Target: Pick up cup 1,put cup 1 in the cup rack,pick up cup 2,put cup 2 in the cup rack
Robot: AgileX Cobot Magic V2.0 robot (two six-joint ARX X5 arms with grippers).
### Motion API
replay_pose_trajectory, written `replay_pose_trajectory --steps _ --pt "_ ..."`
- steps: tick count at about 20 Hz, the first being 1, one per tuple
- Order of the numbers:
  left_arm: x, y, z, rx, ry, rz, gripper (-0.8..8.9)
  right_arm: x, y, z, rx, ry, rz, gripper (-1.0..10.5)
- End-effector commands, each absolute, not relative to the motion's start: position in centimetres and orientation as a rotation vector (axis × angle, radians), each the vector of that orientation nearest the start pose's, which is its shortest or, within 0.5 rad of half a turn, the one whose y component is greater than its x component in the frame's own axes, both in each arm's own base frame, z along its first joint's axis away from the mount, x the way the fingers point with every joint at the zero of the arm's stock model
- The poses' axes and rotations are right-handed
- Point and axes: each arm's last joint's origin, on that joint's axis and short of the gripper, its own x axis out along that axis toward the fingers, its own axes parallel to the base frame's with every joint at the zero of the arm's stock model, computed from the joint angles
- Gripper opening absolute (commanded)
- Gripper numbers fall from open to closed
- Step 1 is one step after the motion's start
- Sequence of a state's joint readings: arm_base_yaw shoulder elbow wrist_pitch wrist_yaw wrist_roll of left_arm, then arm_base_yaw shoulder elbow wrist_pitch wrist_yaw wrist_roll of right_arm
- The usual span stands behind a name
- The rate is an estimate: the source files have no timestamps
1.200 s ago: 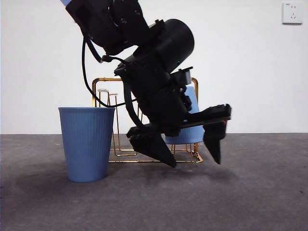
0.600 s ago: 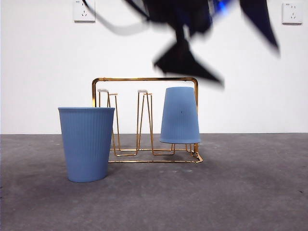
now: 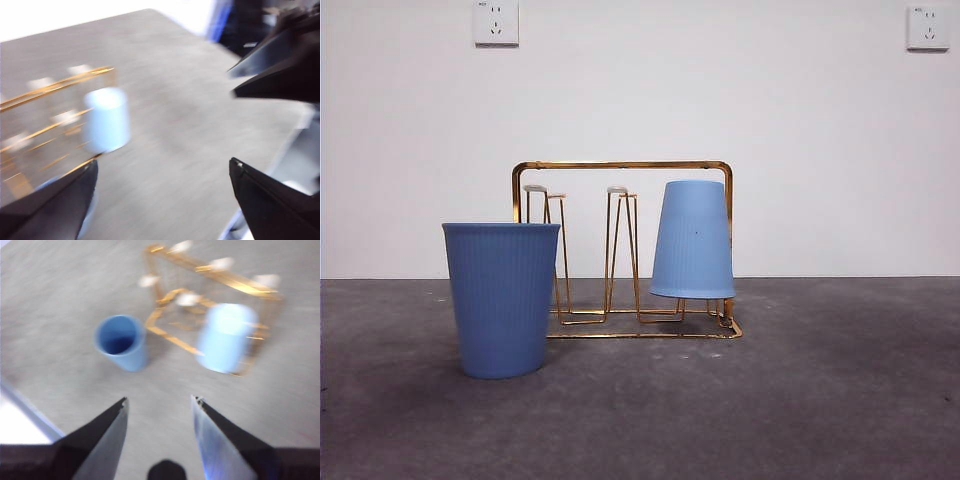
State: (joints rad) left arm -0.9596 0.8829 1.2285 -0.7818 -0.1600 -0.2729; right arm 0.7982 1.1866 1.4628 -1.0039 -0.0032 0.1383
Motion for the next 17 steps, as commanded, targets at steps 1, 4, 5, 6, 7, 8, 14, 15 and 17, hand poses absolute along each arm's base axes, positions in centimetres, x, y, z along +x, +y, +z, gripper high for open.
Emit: replay_pose_trajectory --steps 1,4,5,6,7,8,14,15,17 --pt "7.9 -10.1 40.3 0.030 0.484 -0.648 4.36 17.4 18.2 38.7 -0.171 0.797 0.767 2.3" --pt "6.6 -7.8 40.1 0.060 0.490 -0.567 4.36 20.7 21.7 35.3 -0.180 0.871 0.794 2.7" --pt "6.2 -7.2 40.1 0.064 0.491 -0.552 4.36 21.6 22.6 34.2 -0.184 0.889 0.795 3.6" --pt "5.8 -6.6 40.1 0.059 0.487 -0.542 4.36 22.3 23.5 33.2 -0.182 0.906 0.807 4.5" --pt "5.6 -6.3 40.1 0.055 0.482 -0.544 4.36 23.1 24.3 32.1 -0.176 0.918 0.820 4.7" --pt "5.3 -5.9 40.1 0.051 0.477 -0.545 4.36 23.8 25.0 31.2 -0.168 0.925 0.818 4.7" --pt "5.1 -5.6 40.0 0.055 0.487 -0.553 4.36 26.6 28.0 26.1 -0.135 0.987 0.781 4.7" --pt "5.1 -5.6 40.0 0.054 0.486 -0.554 4.36 27.0 28.3 25.3 -0.130 0.997 0.775 4.7" --pt "5.0 -5.7 40.0 0.049 0.491 -0.576 4.36 27.6 28.9 24.0 -0.123 1.004 0.769 4.7"
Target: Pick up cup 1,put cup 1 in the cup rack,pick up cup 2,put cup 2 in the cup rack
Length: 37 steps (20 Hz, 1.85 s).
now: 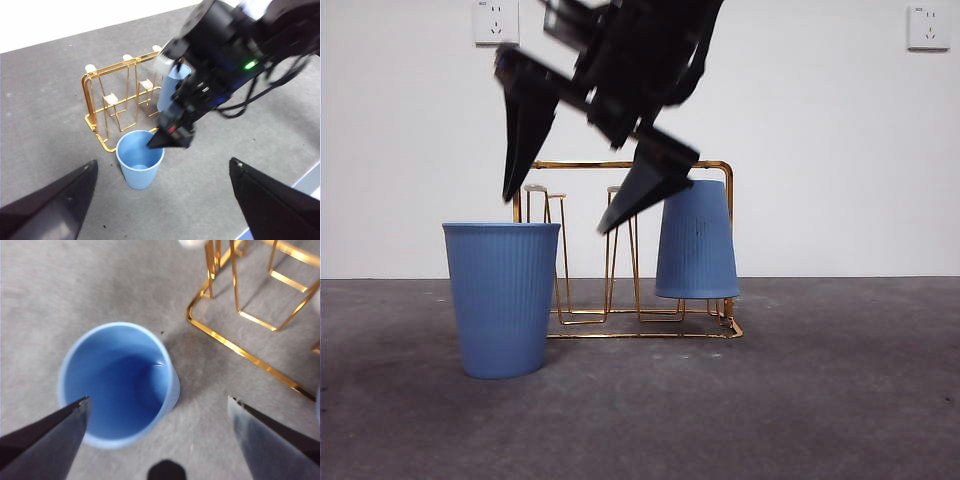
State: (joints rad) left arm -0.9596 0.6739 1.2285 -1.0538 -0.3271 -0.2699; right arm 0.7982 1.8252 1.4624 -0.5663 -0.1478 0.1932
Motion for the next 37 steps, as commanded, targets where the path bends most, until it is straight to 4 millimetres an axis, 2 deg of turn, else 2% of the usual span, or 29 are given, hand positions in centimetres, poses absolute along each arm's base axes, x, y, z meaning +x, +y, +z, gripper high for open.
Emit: replay_pose_trajectory --steps 1,5,8,11,15,18,21,22,27,30,35,37 --pt "5.0 -5.7 40.1 0.046 0.491 -0.582 4.36 27.8 29.2 23.5 -0.110 1.006 0.762 4.6" --pt "5.0 -5.9 40.3 0.017 0.482 -0.644 4.36 28.6 30.0 21.7 -0.105 1.012 0.758 3.1" --pt "5.0 -6.3 40.7 -0.023 0.461 -0.723 4.36 28.9 30.2 20.2 -0.119 1.049 0.747 1.3" --pt "4.9 -6.5 41.0 -0.064 0.457 -0.780 4.36 28.9 30.3 20.2 -0.120 1.039 0.752 -0.2" --pt "5.0 -6.8 41.6 -0.123 0.422 -0.823 4.36 28.4 29.7 21.6 -0.154 1.026 0.770 -0.2" --pt "5.4 -7.4 42.2 -0.195 0.362 -0.839 4.36 27.0 28.0 26.1 -0.190 0.930 0.761 -0.2" --pt "6.4 -9.0 42.2 -0.268 0.300 -0.873 4.36 24.0 24.5 33.4 -0.195 0.729 0.716 -0.2" --pt "6.7 -9.5 42.1 -0.290 0.295 -0.899 4.36 23.0 23.5 35.2 -0.185 0.670 0.706 -0.2" --pt "8.5 -12.6 41.5 -0.416 0.274 -1.041 4.37 17.8 17.8 42.5 -0.111 0.392 0.665 -0.2" --pt "9.9 -14.5 41.6 -0.501 0.252 -1.131 4.37 14.8 14.5 45.3 -0.105 0.256 0.624 -0.2" --pt "12.8 -17.1 42.1 -0.667 0.217 -1.295 4.39 10.8 10.3 47.6 -0.115 0.107 0.597 -0.2" --pt "14.6 -18.6 41.8 -0.761 0.230 -1.384 4.40 9.1 8.5 48.5 -0.119 0.021 0.594 -0.2"
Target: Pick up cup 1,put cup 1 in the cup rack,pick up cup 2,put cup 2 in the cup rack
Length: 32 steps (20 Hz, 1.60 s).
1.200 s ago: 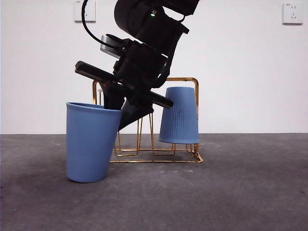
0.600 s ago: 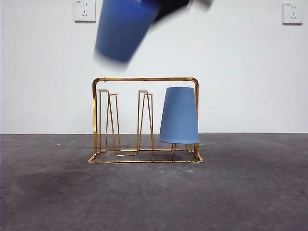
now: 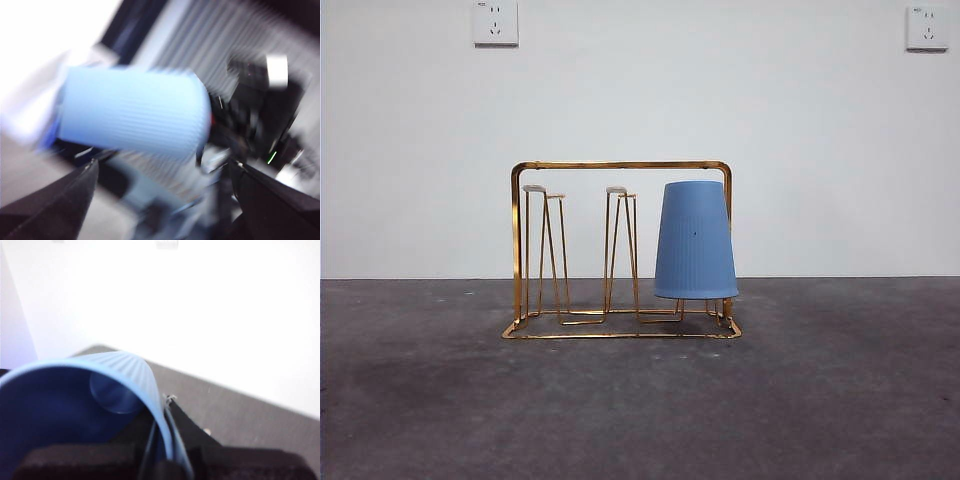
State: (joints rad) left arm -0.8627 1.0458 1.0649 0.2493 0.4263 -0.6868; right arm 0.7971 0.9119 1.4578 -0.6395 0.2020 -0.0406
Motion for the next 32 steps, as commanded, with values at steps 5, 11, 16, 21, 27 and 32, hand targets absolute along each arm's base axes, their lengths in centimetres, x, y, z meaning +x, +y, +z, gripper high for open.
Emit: replay_pose_trajectory --steps 5,11,16,21,27,32 --pt "17.8 -22.2 40.7 -1.033 0.192 -1.573 4.40 7.6 6.9 49.5 -0.153 -0.095 0.566 -0.2" --pt "19.8 -24.6 38.3 -1.209 0.172 -1.602 4.40 8.8 8.1 49.5 -0.181 -0.105 0.554 -0.2" --pt "20.1 -24.6 38.1 -1.238 0.131 -1.580 4.41 10.8 10.2 48.7 -0.234 -0.051 0.567 -0.2" --pt "20.5 -23.9 38.3 -1.252 0.090 -1.582 4.41 12.3 11.8 47.3 -0.279 0.030 0.610 -0.2" --pt "21.1 -23.2 38.5 -1.267 0.048 -1.553 4.40 12.4 11.9 46.7 -0.308 0.084 0.625 -0.2" --pt "21.2 -23.1 38.5 -1.275 0.038 -1.538 4.25 12.6 12.1 46.4 -0.322 0.110 0.625 -0.2"
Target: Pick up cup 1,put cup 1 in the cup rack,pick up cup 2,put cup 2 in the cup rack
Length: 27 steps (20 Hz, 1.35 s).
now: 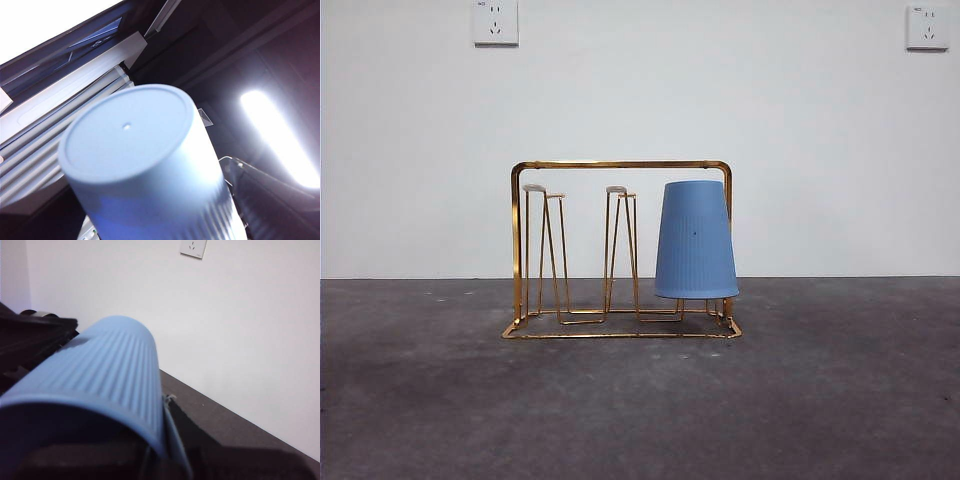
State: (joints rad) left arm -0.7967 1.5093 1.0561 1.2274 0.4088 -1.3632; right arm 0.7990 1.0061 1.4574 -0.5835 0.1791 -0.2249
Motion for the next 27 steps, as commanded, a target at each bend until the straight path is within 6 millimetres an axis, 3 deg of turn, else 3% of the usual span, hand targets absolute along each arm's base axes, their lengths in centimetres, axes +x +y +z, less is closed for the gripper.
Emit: replay_pose_trajectory --steps 1,4,7,9,12,16,21,24,27 --pt "21.2 -23.1 38.5 -1.275 0.037 -1.538 3.55 12.7 12.2 46.3 -0.326 0.119 0.625 -0.2" --pt "21.2 -23.1 38.5 -1.269 0.033 -1.537 1.49 12.8 12.4 45.9 -0.345 0.155 0.629 -0.1" --pt "21.2 -23.2 38.5 -1.255 0.042 -1.550 0.87 12.8 12.4 45.7 -0.351 0.172 0.631 -0.1" --pt "21.2 -23.2 38.4 -1.238 0.047 -1.549 -0.07 12.8 12.4 45.7 -0.351 0.175 0.631 -0.1" --pt "21.3 -23.3 38.3 -1.230 0.051 -1.540 -0.07 12.7 12.3 45.5 -0.345 0.195 0.630 0.2" --pt "21.4 -22.7 38.6 -1.202 0.017 -1.540 -0.07 12.2 11.7 45.1 -0.356 0.252 0.632 2.3" --pt "22.0 -21.1 39.3 -1.109 -0.004 -1.555 -0.05 10.0 9.5 45.1 -0.327 0.311 0.625 2.3" --pt "22.3 -19.9 39.5 -0.934 0.052 -1.475 -0.05 8.3 7.7 44.5 -0.341 0.387 0.621 2.3" --pt "21.2 -18.2 39.3 -0.638 0.098 -1.174 -0.05 6.6 5.8 44.2 -0.333 0.428 0.574 2.2"
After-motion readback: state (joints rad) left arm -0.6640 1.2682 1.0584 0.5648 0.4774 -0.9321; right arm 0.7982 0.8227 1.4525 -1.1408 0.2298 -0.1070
